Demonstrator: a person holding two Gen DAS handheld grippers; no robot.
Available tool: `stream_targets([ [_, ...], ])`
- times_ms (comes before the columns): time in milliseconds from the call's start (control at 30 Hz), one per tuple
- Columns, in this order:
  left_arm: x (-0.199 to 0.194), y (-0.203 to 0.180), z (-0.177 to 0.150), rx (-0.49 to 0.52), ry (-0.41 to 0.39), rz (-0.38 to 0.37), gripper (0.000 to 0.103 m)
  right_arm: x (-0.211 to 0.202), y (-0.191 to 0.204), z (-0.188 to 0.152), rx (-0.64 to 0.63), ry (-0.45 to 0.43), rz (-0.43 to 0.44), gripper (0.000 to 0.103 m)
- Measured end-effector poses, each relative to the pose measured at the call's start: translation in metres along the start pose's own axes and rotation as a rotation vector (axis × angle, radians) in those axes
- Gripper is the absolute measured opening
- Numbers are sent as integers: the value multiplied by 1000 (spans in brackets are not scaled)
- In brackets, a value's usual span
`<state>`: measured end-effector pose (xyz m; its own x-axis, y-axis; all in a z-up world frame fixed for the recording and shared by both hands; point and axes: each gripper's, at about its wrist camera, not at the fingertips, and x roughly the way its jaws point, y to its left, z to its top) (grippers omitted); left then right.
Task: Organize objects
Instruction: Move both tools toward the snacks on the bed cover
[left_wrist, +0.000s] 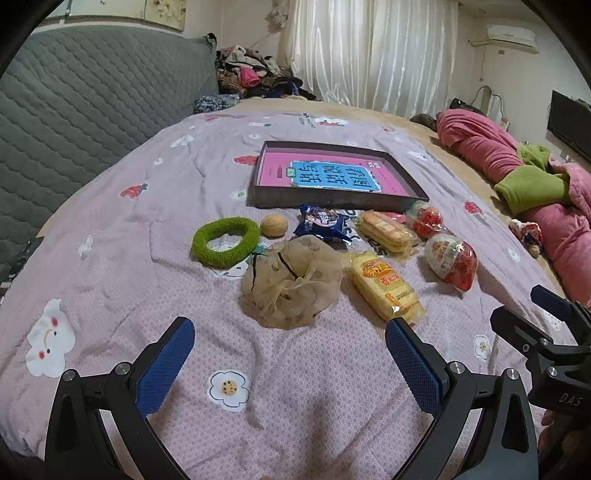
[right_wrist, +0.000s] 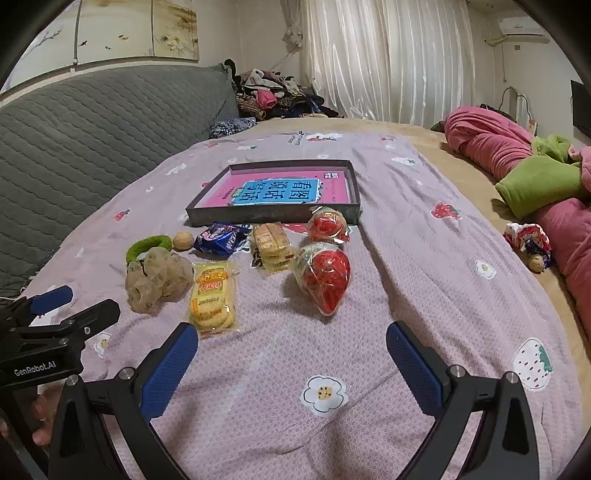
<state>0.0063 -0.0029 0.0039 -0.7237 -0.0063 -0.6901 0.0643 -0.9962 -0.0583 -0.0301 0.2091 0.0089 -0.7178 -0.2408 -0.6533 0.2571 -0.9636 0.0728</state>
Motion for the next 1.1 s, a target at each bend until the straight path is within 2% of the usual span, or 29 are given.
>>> stream_targets([
  [267,-8,2,5,-3,-10,-6,103,-11,3,7,-11,-32,13,103],
  [433,-14,3,8,5,-18,-44,103,-19,5,10,-20,-62,19,103],
  [600,-20,9,17,1,-39,-40,103,-22,4,15,-33,-65,10,103],
  [900,-7,14,43,7,-14,-46,103,-20,2,36,-77,-58,8,103],
  [1100,11,7,50,3,16,-75,103,2,-1,47,-109,10,2,103],
])
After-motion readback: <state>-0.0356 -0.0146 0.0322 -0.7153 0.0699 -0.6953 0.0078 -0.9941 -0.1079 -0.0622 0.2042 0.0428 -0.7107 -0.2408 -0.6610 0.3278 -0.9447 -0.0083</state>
